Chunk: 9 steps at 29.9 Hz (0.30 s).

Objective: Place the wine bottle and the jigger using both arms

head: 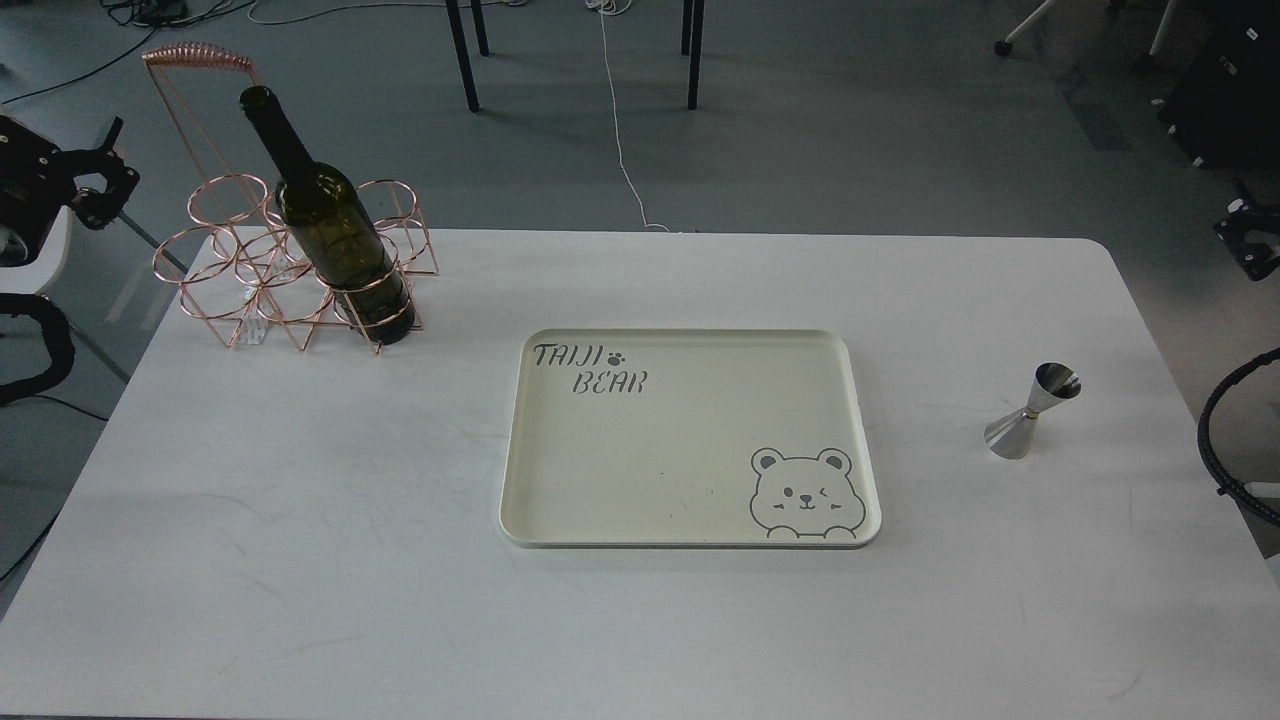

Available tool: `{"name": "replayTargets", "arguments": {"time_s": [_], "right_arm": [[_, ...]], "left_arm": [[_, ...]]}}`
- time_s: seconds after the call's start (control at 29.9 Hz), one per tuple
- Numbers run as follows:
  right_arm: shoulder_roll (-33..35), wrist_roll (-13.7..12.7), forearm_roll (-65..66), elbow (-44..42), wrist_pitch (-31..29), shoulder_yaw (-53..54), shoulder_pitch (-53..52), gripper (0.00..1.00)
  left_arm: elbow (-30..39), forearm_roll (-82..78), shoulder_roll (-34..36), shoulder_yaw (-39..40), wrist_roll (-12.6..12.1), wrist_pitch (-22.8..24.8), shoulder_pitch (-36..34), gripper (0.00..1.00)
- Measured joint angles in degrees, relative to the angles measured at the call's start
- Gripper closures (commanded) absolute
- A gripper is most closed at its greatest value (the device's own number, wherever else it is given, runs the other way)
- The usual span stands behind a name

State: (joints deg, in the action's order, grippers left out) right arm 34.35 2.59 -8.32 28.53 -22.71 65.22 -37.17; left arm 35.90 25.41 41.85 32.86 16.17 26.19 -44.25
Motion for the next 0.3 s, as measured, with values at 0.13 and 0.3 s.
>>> {"name": "replayTargets", "arguments": {"time_s": [0.13,0.3], "right_arm": [[-2.01,0.34,-0.17,-1.28,-0.54,0.24,1.32,0.00],[-2.50,0.50,-0.16,-1.26,-2.98,-0.24,1.57,0.00]], "left_arm": [[0.15,0.13,-1.51,3.59,-0.14,1.57,1.95,0.02],[0.24,-0.05,-3.77,4.64,0.07,1.81,2.55,0.02]]}}
